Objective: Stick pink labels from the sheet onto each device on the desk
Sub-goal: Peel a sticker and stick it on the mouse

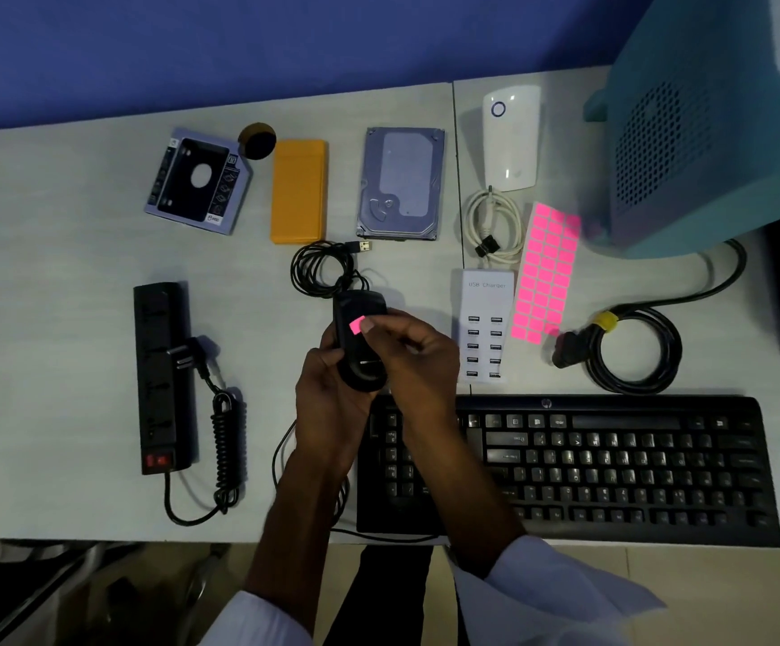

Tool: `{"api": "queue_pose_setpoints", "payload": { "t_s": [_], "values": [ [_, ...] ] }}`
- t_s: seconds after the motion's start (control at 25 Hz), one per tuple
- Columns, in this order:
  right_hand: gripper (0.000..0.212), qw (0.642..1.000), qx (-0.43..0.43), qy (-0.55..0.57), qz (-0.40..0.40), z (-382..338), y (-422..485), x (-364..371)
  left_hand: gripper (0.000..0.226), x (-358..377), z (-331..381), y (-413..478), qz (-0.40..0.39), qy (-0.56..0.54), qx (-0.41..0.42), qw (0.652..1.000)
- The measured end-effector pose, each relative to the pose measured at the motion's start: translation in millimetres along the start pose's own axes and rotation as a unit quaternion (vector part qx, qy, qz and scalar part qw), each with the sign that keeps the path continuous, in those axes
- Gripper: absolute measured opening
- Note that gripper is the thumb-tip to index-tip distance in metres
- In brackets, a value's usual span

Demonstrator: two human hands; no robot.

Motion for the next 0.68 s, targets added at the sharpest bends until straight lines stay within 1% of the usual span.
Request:
{"api": "queue_pose_setpoints", "payload": {
  "t_s": [0.08, 0.2, 0.32, 0.36, 0.4, 0.48, 0.52, 0.56, 0.6, 0.64, 0.68],
  "values": [
    [0.008, 0.997, -0.044, -0.064, 0.007, 2.5, 2.0, 0.6, 0.053, 1.5, -2.1, 0.1, 0.005, 0.0, -0.001, 1.0],
    [0.015, 0.992, -0.069, -0.103, 0.017, 0.1, 3.7, 2.1, 0.053, 4.4, -3.0, 1.8, 0.006, -0.004, -0.007, 1.0],
    [0.046, 0.995, -0.041, -0.088, 0.035, -6.6, 7.9, 1.2, 0.05, 1.8, -3.8, 3.4, 0.009, -0.001, -0.008, 1.0],
    [0.052, 0.996, -0.028, -0.079, 0.042, -7.2, 10.2, 0.4, 0.049, 1.9, -3.7, 3.2, 0.008, 0.005, -0.005, 1.0],
    [0.052, 0.996, -0.018, -0.075, 0.046, -7.2, 11.9, -0.2, 0.049, 2.3, -3.5, 2.4, 0.002, 0.015, 0.001, 1.0],
    [0.046, 0.997, -0.008, -0.065, 0.041, -5.8, 12.7, -1.8, 0.047, 2.9, -1.5, 2.8, -0.017, 0.039, 0.031, 0.999],
    [0.042, 0.997, -0.011, -0.067, 0.035, -5.9, 10.7, -2.6, 0.05, 3.1, 1.1, 3.6, -0.02, 0.063, 0.048, 0.997],
    [0.037, 0.996, -0.021, -0.076, 0.03, -7.1, 7.2, -4.2, 0.057, 2.2, 3.7, 5.5, -0.009, 0.119, 0.065, 0.991],
    [0.034, 0.995, -0.037, -0.087, 0.029, -8.9, 3.0, -7.1, 0.065, 2.1, 6.3, 7.1, 0.012, 0.217, 0.088, 0.972],
    [0.032, 0.994, -0.052, -0.094, 0.03, -11.2, -1.4, -11.6, 0.069, 1.8, 8.0, 8.2, 0.046, 0.339, 0.113, 0.933],
    [0.031, 0.993, -0.065, -0.098, 0.033, -14.0, -6.0, -17.7, 0.072, 2.5, 8.1, 8.5, 0.076, 0.456, 0.147, 0.874]
  ]
}}
Point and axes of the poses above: each hand's wrist, its own y-axis towards the middle knuckle, its own x-axis out of the palm, z = x × y, the point moved 3 cm from there along y, towards the middle knuckle, and after that the axes turned 10 degrees about y, right-handed, at the moved point
